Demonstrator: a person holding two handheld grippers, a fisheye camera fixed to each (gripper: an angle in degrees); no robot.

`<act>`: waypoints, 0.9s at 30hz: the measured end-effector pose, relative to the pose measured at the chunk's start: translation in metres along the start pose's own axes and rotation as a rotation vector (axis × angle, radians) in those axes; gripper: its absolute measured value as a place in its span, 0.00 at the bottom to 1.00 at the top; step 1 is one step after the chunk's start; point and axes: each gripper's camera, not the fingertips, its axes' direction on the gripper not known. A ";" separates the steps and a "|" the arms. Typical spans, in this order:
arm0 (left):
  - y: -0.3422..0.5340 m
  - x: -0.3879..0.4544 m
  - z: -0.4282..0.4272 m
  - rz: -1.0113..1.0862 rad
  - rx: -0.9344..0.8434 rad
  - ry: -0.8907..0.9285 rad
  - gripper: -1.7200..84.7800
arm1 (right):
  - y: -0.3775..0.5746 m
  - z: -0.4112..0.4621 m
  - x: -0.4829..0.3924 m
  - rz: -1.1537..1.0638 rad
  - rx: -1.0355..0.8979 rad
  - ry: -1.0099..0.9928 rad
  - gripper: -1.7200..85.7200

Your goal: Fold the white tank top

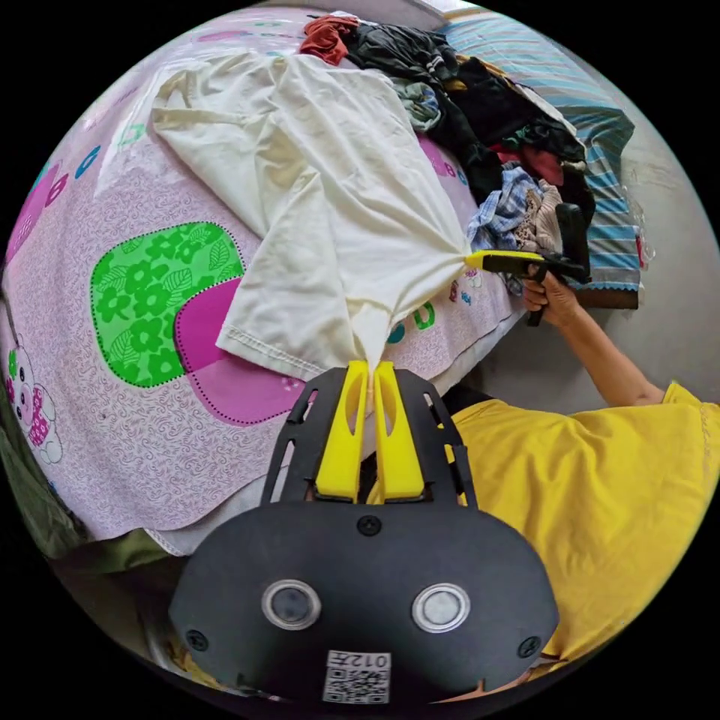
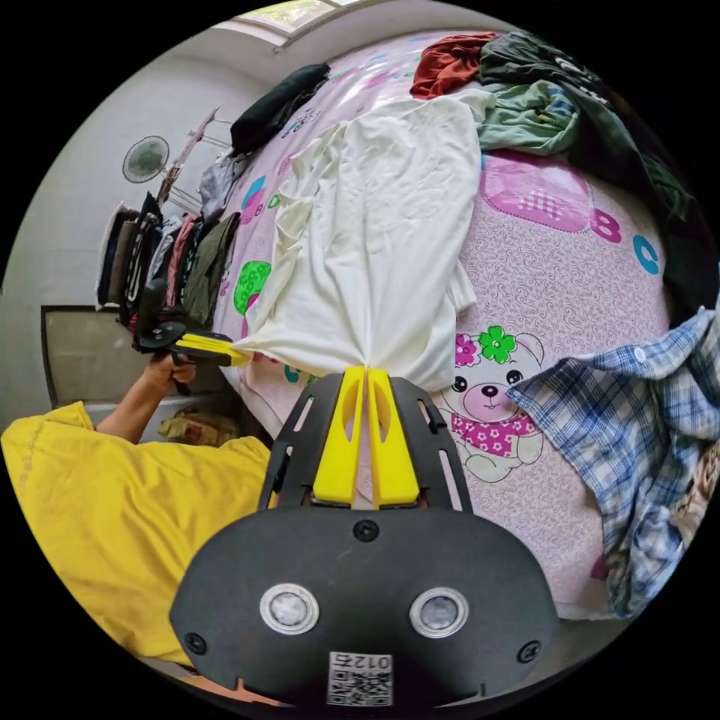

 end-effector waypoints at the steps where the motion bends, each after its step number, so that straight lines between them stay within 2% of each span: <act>1: 0.002 -0.001 0.003 -0.008 0.016 -0.006 0.02 | -0.006 0.002 0.011 -0.042 -0.025 -0.024 0.03; 7: 0.018 -0.016 0.056 -0.066 0.158 -0.036 0.02 | -0.029 0.013 0.058 -0.278 -0.128 -0.099 0.02; 12: 0.035 -0.043 0.096 -0.071 0.280 0.059 0.02 | -0.025 0.018 0.103 -0.378 -0.051 -0.235 0.03; 17: 0.062 -0.068 0.119 -0.023 0.372 0.137 0.02 | -0.017 0.022 0.158 -0.317 0.046 -0.477 0.03; 24: 0.098 -0.116 0.159 -0.015 0.480 0.389 0.02 | -0.015 0.041 0.174 -0.326 0.000 -0.494 0.03; 27: 0.108 -0.113 0.169 0.018 0.484 0.335 0.03 | -0.013 0.048 0.180 -0.324 -0.003 -0.499 0.03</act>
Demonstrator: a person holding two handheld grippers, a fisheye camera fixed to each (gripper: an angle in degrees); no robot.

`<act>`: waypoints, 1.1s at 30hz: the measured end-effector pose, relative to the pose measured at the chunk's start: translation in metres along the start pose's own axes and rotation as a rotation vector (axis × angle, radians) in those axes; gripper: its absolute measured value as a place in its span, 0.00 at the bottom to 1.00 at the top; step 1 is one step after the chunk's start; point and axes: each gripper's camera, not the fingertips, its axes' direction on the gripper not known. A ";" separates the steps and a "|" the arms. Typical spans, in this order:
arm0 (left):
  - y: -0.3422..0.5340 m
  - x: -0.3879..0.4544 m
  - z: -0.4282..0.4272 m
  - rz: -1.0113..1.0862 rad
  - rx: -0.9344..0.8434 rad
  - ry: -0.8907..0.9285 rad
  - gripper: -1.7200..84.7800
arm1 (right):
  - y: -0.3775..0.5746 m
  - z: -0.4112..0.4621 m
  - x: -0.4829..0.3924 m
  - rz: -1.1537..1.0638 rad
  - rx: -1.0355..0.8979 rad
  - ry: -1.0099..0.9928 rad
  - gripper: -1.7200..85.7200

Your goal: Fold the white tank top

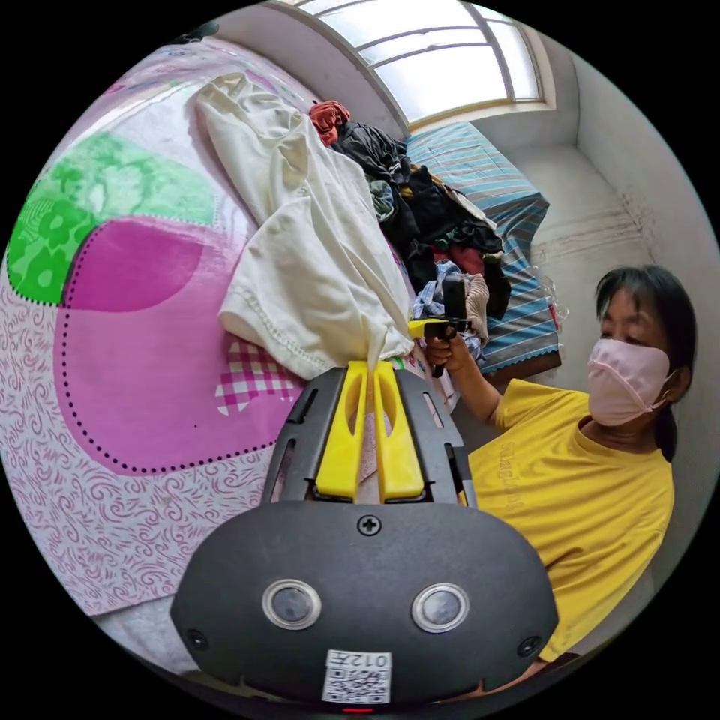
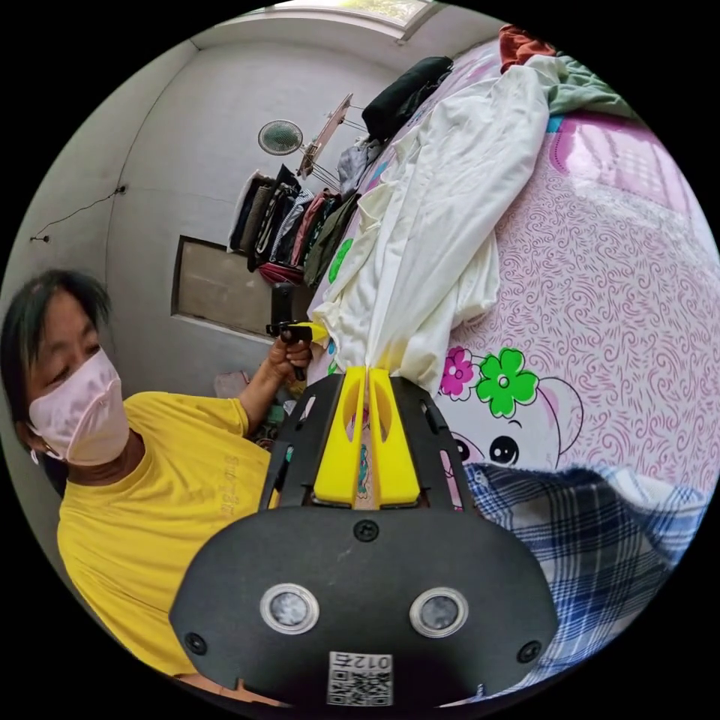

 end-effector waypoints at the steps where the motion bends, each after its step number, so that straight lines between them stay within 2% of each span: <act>1: 0.003 -0.001 0.001 0.002 0.001 -0.003 0.03 | 0.002 0.002 0.003 0.004 0.000 -0.008 0.03; 5: 0.018 -0.007 0.009 0.000 -0.001 -0.007 0.02 | 0.007 0.009 0.010 0.013 0.010 -0.011 0.03; 7: 0.027 0.002 0.010 0.009 0.020 -0.089 0.03 | 0.018 0.008 0.005 0.009 0.083 0.062 0.04; 11: 0.061 0.067 0.014 0.178 0.066 -0.168 0.03 | 0.055 -0.004 -0.022 -0.006 0.219 0.162 0.04; 16: 0.115 0.130 0.058 0.307 0.003 -0.312 0.03 | 0.117 0.000 -0.058 0.034 0.248 0.687 0.09; 18: 0.137 0.144 0.096 0.318 -0.045 -0.403 0.03 | 0.142 0.009 -0.075 -0.007 0.318 0.745 0.10; 20: 0.151 0.146 0.127 0.319 -0.070 -0.380 0.03 | 0.162 0.024 -0.093 -0.056 0.373 0.757 0.10; 22: 0.163 0.145 0.154 0.296 -0.088 -0.275 0.04 | 0.178 0.051 -0.112 -0.116 0.395 0.709 0.11; 24: 0.176 0.144 0.185 0.294 -0.107 -0.141 0.05 | 0.181 0.074 -0.121 -0.149 0.374 0.659 0.11; 26: 0.187 0.146 0.203 0.315 -0.134 -0.108 0.06 | 0.176 0.095 -0.126 -0.169 0.326 0.636 0.13; 29: 0.207 0.151 0.213 0.366 -0.171 -0.113 0.11 | 0.162 0.122 -0.134 -0.207 0.274 0.680 0.14; 33: 0.239 0.156 0.184 0.439 -0.084 -0.203 0.13 | 0.134 0.149 -0.132 -0.213 0.236 0.690 0.16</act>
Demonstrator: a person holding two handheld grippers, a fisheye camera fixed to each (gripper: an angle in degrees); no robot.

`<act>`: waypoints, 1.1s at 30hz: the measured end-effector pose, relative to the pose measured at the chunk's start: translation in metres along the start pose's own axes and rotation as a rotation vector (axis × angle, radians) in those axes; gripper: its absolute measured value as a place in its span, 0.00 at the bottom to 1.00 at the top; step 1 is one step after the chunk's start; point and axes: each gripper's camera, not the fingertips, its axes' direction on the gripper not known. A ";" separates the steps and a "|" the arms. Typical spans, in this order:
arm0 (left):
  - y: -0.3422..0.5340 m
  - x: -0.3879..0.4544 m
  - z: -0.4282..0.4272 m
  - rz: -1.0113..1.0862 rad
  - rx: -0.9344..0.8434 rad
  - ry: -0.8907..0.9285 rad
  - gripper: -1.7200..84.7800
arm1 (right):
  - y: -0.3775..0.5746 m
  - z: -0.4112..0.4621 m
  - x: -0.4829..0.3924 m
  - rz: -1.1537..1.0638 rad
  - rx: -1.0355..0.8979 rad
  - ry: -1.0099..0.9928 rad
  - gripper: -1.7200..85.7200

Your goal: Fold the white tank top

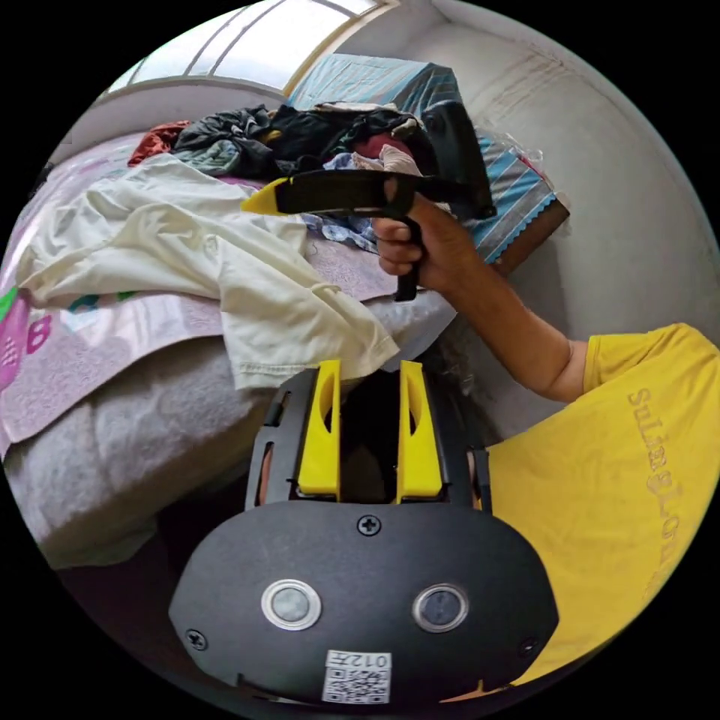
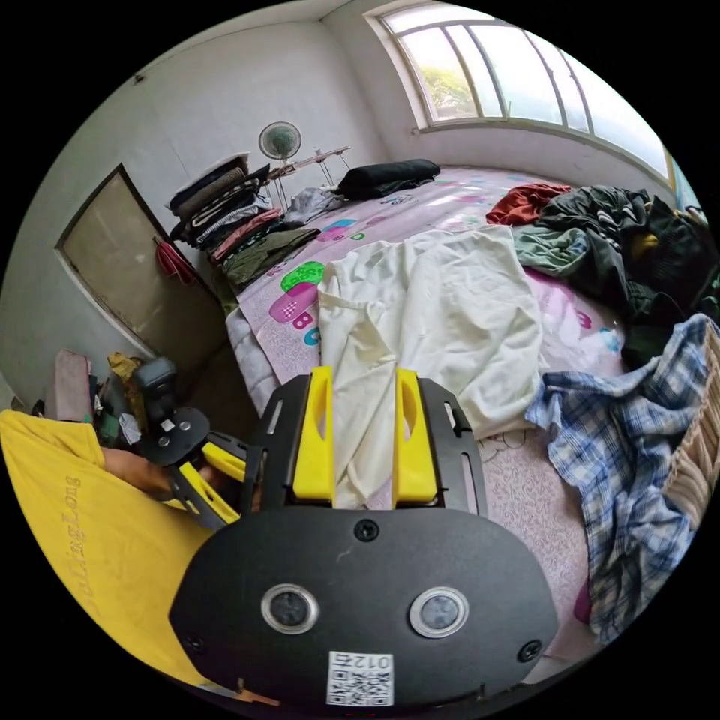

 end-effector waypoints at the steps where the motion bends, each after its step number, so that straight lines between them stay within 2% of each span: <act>1: 0.004 0.000 -0.007 0.001 0.019 -0.017 0.13 | -0.005 0.010 0.000 0.007 -0.019 -0.007 0.16; 4: 0.020 -0.005 -0.049 0.030 0.091 -0.179 0.14 | -0.012 0.034 0.002 0.036 -0.079 -0.006 0.16; 6: 0.020 -0.024 -0.078 0.020 0.063 -0.382 0.13 | -0.012 0.044 0.005 0.059 -0.102 0.016 0.16; 9: 0.008 -0.056 -0.104 0.026 0.009 -0.534 0.13 | -0.011 0.054 0.010 0.083 -0.118 -0.007 0.14; 12: -0.012 -0.090 -0.112 0.026 -0.080 -0.594 0.13 | -0.007 0.052 0.003 0.047 -0.096 0.004 0.06; 17: -0.036 -0.128 -0.109 0.040 -0.162 -0.650 0.12 | 0.008 0.018 -0.007 -0.025 -0.016 -0.100 0.04; 22: -0.038 -0.153 -0.114 -0.016 -0.141 -0.637 0.12 | 0.046 -0.021 -0.009 -0.090 0.012 -0.284 0.03; 25: -0.032 -0.157 -0.114 -0.001 -0.146 -0.644 0.12 | 0.069 -0.037 0.001 -0.044 0.029 -0.288 0.03; 29: -0.018 -0.151 -0.108 -0.022 -0.189 -0.566 0.12 | 0.091 -0.053 -0.003 -0.048 0.114 -0.351 0.03; 31: -0.006 -0.147 -0.111 -0.085 -0.149 -0.452 0.13 | 0.097 -0.050 -0.017 -0.062 0.132 -0.388 0.03; 33: 0.018 -0.141 -0.110 -0.166 -0.063 -0.169 0.14 | 0.099 -0.044 -0.030 -0.072 0.142 -0.411 0.03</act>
